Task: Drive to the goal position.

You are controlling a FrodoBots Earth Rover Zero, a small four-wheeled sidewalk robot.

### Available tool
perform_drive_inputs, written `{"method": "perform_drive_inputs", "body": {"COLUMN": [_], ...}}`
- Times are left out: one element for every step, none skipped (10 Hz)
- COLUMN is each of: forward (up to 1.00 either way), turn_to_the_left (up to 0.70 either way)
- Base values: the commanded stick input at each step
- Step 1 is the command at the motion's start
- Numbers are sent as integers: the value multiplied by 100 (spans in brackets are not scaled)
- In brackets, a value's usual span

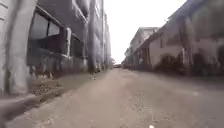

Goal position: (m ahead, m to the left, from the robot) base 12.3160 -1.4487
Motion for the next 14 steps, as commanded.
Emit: {"method": "perform_drive_inputs", "body": {"forward": [100, 100, 100, 100, 100, 100, 100, 100, 100, 100, 100, 100, 100, 100], "turn_to_the_left": [0, -11, 0, 0, 0, 0, 0, 0, 0, -18, -27, -27, -13, 0]}}
